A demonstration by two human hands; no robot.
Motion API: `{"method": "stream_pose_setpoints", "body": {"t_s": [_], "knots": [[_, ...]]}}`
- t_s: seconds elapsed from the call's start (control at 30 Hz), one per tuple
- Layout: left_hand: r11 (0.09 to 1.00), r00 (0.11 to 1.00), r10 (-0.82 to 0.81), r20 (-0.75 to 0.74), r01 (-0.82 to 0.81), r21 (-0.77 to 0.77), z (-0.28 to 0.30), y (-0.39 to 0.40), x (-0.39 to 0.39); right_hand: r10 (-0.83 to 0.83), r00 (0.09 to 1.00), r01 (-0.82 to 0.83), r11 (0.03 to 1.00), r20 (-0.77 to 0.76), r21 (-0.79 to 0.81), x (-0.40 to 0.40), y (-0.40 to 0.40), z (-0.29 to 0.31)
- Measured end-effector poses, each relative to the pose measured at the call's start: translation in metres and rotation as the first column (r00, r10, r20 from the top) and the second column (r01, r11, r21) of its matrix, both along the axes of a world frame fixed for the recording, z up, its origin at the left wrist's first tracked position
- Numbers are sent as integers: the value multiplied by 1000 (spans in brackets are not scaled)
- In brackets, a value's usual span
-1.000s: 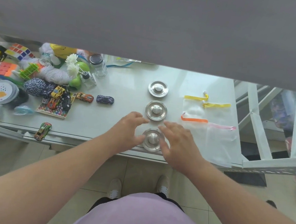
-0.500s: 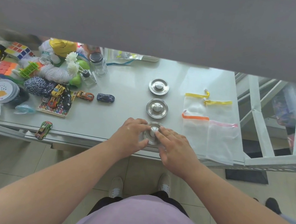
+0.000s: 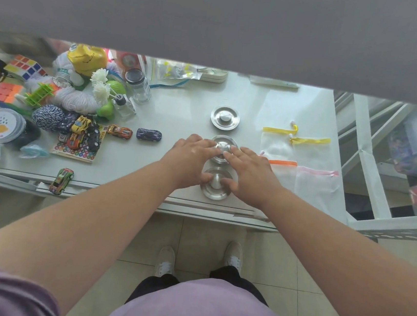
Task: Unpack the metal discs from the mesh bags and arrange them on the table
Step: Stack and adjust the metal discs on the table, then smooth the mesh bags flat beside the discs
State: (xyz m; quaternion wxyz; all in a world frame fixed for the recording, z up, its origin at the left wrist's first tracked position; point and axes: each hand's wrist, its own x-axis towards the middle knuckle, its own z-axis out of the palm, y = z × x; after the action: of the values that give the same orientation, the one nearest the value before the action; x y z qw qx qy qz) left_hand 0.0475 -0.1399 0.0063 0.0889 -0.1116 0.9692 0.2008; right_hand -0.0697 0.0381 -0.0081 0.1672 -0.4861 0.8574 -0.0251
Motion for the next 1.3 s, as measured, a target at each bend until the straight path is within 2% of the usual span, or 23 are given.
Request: {"method": "stream_pose_setpoints", "body": {"t_s": [0.47, 0.77, 0.9, 0.97, 1.1, 1.3], "knots": [[1000, 999, 19, 37, -18, -17, -3, -7, 0, 22, 998, -24, 999, 63, 37, -7, -9, 2], [999, 999, 33, 26, -33, -29, -6, -8, -1, 3, 995, -1, 1000, 95, -17, -7, -7, 4], [999, 999, 29, -41, -30, -17, -1, -3, -6, -80, 993, 94, 982, 87, -166, -19, 18, 15], [1000, 998, 22, -64, -23, -20, 2, 3, -15, -162, 984, 173, 967, 76, -186, -34, 40, 20], [1000, 998, 9, -65, -10, -18, 4, 22, -41, -315, 947, 322, 934, 71, -154, -70, 81, 26], [992, 994, -105, -22, 104, -65, 2, 63, -96, -394, 919, 393, 919, -7, -33, -113, 99, 18]]}}
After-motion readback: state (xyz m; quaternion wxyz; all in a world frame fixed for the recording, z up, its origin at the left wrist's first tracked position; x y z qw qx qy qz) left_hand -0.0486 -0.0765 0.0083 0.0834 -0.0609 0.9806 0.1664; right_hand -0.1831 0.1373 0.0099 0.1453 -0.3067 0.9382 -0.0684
